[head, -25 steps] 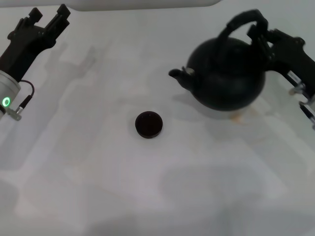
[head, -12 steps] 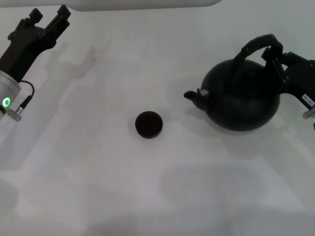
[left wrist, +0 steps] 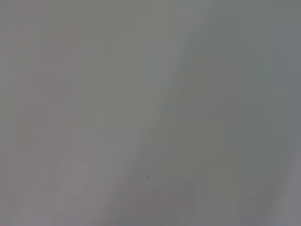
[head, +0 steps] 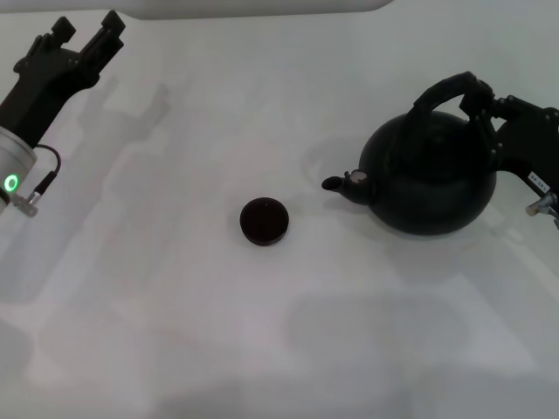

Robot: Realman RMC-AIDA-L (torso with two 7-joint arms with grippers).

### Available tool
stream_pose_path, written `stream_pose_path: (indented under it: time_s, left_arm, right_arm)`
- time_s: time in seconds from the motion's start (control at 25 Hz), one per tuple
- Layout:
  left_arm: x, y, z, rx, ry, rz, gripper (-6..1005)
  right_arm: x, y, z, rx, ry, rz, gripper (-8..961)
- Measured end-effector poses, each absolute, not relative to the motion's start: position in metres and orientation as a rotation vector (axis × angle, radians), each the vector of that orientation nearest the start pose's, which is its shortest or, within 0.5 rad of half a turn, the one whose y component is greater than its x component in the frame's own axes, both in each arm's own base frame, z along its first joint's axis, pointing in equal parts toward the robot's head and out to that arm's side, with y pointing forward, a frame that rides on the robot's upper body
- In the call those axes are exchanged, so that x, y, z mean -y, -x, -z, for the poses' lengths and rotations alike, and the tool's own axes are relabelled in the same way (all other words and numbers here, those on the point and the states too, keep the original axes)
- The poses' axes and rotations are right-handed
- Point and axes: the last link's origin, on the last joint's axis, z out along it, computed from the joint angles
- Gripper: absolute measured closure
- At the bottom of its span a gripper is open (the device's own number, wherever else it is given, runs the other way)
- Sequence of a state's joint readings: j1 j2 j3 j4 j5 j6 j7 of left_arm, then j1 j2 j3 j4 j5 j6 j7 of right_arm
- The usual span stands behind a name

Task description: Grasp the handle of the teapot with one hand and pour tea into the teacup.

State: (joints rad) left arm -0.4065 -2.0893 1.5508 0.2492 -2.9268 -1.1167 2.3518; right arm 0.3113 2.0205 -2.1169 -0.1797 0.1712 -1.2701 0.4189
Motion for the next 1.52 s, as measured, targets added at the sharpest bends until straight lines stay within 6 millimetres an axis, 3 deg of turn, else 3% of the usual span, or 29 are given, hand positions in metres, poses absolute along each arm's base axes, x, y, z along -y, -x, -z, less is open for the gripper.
stream_pose_path:
  time_s: [0.44, 0.88, 1.28, 1.4, 1.52]
  left_arm:
    - [-0.338, 0.305, 0.023, 0.869, 1.763, 1.046, 112]
    - [-0.339, 0.305, 0.022, 0.865, 1.762, 1.046, 112]
    - [-0.339, 0.306, 0.022, 0.867, 1.763, 1.044, 113]
    - [-0.339, 0.306, 0.022, 0.867, 1.762, 1.044, 112]
    - [-0.339, 0.306, 0.022, 0.868, 1.761, 1.045, 112]
  right_arm:
    - [-0.279, -0.335, 0.035, -0.566, 1.982, -0.793, 836]
    - [-0.278, -0.335, 0.035, -0.641, 1.972, -0.836, 661]
    - [-0.269, -0.343, 0.031, -0.847, 1.924, -0.935, 467]
    - [-0.257, -0.348, 0.025, -0.837, 1.885, -0.964, 225]
    - [-0.250, -0.357, 0.013, -0.799, 1.795, -0.953, 136]
